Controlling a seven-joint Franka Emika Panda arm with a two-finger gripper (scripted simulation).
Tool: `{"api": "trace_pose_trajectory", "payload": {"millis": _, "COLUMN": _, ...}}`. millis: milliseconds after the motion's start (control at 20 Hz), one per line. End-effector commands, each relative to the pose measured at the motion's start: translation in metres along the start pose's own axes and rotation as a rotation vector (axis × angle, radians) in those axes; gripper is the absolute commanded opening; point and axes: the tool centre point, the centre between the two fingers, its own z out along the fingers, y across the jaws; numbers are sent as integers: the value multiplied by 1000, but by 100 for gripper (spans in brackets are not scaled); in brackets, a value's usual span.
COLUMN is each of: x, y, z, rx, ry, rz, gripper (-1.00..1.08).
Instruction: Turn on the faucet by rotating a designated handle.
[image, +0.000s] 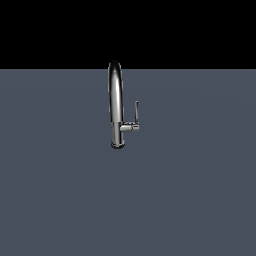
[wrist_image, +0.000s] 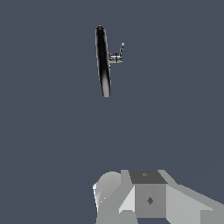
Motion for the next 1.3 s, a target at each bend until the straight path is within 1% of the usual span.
{"api": "trace_pose_trajectory", "payload": {"millis": 0, "x": 0, "y": 0, "z": 0, "rx": 0, "ry": 0, "rz": 0, "gripper": -100}}
{"api": "trace_pose_trajectory", "payload": {"millis": 300, "x": 5, "y": -1, "z": 1, "rx": 11, "ry": -12, "rz": 11, "gripper": -100}}
{"api": "trace_pose_trajectory", "payload": {"millis": 600, "x": 19, "y": -2, "z": 4, "rx": 43, "ry": -49, "rz": 44, "gripper": -100}}
{"api": "trace_pose_trajectory", "payload": {"millis": 900, "x": 43, "y": -4, "z": 10, "rx": 98, "ry": -111, "rz": 100, "gripper": -100}}
{"api": "trace_pose_trajectory", "payload": {"millis": 1250, "x": 81, "y": -4, "z": 22, "rx": 186, "ry": -210, "rz": 188, "gripper": -100}}
